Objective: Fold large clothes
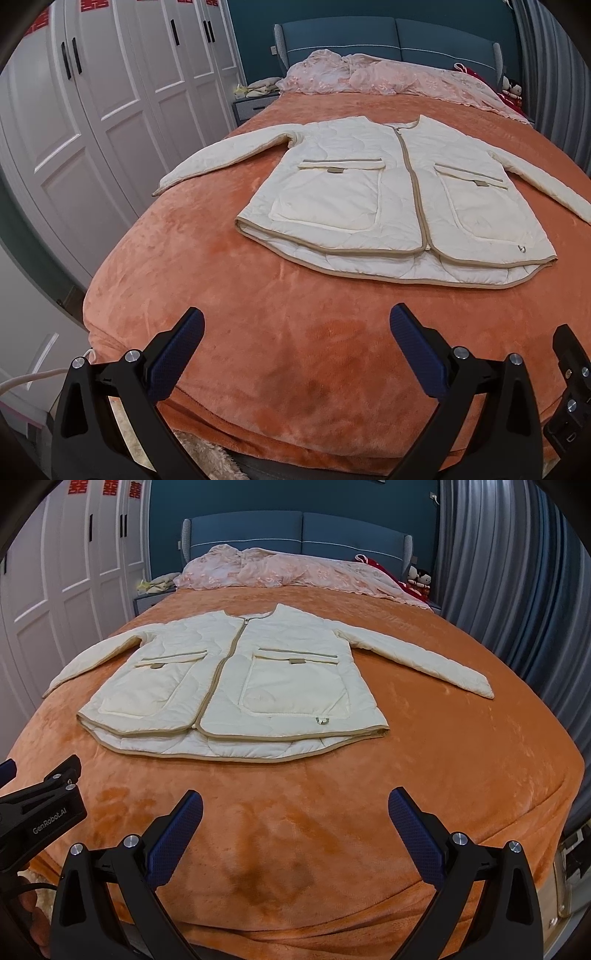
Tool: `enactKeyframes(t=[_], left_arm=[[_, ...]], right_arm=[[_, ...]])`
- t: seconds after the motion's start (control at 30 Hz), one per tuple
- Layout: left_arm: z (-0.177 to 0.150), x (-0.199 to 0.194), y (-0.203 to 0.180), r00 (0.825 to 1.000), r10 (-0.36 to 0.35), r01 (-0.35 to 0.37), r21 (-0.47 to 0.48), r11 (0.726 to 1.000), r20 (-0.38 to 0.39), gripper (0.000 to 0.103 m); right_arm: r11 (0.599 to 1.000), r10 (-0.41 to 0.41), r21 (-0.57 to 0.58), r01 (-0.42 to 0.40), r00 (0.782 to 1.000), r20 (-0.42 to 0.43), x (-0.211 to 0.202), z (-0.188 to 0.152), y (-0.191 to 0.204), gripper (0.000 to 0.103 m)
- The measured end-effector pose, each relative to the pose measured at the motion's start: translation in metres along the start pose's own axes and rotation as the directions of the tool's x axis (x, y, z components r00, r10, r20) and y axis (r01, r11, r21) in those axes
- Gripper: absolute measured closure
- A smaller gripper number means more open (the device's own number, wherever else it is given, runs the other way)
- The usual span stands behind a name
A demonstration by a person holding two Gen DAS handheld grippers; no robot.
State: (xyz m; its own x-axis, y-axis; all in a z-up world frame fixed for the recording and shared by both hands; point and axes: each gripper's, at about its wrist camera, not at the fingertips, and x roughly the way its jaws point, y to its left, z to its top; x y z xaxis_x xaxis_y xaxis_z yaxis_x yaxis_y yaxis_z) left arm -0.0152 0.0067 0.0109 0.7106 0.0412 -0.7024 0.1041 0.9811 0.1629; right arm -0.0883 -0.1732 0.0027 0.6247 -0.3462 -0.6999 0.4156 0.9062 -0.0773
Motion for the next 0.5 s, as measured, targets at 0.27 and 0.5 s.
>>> enactKeyframes(t=[0.27,0.5], left_arm=[[-0.0002,0.0001,0.0012,1.0,0.004,-0.004,-0.002,1.0,0.0,0.005],[-0.0004,-0.0001,0.0014,1.0,0.005,-0.005,-0.002,1.0,0.0,0.005]], right_arm=[[1.0,0.001,-0.002,-0.001,1.0,0.002,-0.0011,-0.0004,0.0015,0.005],[1.0,0.001,-0.003,-0.001,1.0,0.002,-0.0016,-0.0007,0.0029,0.005]])
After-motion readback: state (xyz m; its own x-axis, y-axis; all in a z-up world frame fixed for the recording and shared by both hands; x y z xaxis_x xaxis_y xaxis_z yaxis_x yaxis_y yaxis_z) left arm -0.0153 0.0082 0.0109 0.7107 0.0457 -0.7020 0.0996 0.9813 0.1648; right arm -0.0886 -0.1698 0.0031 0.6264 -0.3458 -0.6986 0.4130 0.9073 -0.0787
